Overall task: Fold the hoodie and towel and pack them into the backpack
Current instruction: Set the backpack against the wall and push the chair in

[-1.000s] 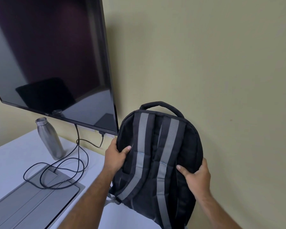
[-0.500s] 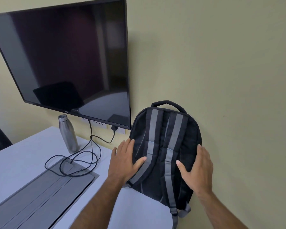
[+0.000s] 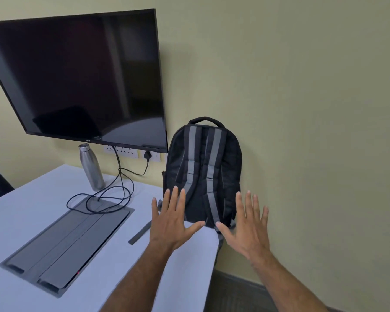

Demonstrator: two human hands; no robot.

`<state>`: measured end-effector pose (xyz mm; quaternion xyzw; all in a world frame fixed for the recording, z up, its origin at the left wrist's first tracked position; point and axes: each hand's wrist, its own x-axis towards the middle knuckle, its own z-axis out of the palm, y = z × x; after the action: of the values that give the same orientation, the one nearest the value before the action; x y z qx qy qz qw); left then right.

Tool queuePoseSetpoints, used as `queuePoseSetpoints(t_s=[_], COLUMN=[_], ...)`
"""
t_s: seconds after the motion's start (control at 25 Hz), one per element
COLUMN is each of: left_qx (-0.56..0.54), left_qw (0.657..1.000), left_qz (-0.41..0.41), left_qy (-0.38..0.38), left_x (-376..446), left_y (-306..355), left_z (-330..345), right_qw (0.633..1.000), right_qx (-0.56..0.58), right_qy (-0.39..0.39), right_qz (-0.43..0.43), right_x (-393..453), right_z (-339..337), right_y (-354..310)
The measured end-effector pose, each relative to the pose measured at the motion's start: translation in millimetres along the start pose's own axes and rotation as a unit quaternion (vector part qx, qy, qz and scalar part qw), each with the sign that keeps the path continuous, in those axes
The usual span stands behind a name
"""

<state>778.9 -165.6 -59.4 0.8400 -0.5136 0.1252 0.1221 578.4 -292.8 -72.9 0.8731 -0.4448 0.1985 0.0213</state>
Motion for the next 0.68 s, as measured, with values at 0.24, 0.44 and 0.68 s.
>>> queuePoseSetpoints(t_s=[0.24,0.44,0.68], left_qx=[-0.003,-0.011,-0.043], left_qw=[0.999,0.998,0.998], left_qz=[-0.007,-0.015,-0.002], left_qy=[-0.033,-0.052,-0.054], left_x=[-67.5,-129.2,-212.1], left_y=[44.2,107.8,186.6], left_z=[5.8,-0.8,-22.1], right_qw=[0.999,0.995,0.994], right_qx=[0.000,0.028,0.004], right_qy=[-0.035,-0.062,-0.066], right_qz=[0.025,0.067,0.084], right_x=[-86.1,-168.2,-262.1], right_z=[-21.0,-49.0,-93.7], right_y=[30.6,71.8,126.0])
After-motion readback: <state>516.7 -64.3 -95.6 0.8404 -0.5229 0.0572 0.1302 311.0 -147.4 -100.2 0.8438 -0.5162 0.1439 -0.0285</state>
